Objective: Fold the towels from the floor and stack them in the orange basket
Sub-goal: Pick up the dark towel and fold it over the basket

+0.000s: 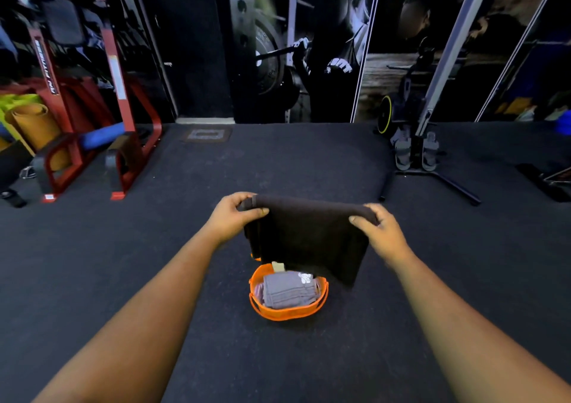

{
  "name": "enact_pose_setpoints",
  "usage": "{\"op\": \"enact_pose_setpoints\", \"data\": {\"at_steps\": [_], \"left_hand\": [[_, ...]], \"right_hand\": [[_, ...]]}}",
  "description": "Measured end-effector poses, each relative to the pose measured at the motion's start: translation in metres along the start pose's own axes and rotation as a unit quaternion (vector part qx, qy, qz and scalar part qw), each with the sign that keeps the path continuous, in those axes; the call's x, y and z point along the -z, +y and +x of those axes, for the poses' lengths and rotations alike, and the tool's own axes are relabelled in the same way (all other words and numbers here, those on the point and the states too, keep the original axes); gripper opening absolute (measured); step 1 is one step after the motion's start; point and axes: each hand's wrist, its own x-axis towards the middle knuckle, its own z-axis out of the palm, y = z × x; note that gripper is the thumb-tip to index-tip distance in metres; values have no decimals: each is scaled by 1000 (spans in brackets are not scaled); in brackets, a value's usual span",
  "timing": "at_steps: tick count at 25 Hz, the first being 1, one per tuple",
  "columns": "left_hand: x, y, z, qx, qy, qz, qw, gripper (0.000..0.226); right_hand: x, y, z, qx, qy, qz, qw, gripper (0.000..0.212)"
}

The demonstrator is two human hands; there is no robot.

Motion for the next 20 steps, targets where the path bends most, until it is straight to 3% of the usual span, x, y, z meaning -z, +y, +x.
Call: {"op": "enact_pose_setpoints", "data": {"at_steps": [2, 4, 6, 9, 11, 14, 17, 20], "left_hand": [[-10, 18, -7, 43, 9, -173, 984, 22], [-22, 33, -3, 75, 23, -259, 963, 25], [-26, 39, 13, 111, 40, -293, 949, 28], [-20, 18, 36, 197, 42, -351, 915, 31], [-18, -28, 38, 232, -9, -373, 898, 30], [-34, -107, 36, 305, -107, -248, 913, 35], [-57, -154, 72, 319, -15, -324, 890, 32], [-75, -201, 125, 354, 55, -380, 853, 22]], "right_hand": [[-11, -5, -6, -73, 34, 245, 966, 11], [-31, 6, -12, -124, 17, 332, 935, 29], [-55, 18, -20, -151, -43, 300, 941, 48], [-81, 30, -5, -199, -24, 295, 934, 32], [-92, 37, 25, -233, -4, 310, 921, 28], [-111, 57, 75, -264, -15, 278, 923, 20], [-120, 90, 113, -321, -23, 257, 911, 24], [-134, 141, 140, -376, -104, 156, 908, 38]]}}
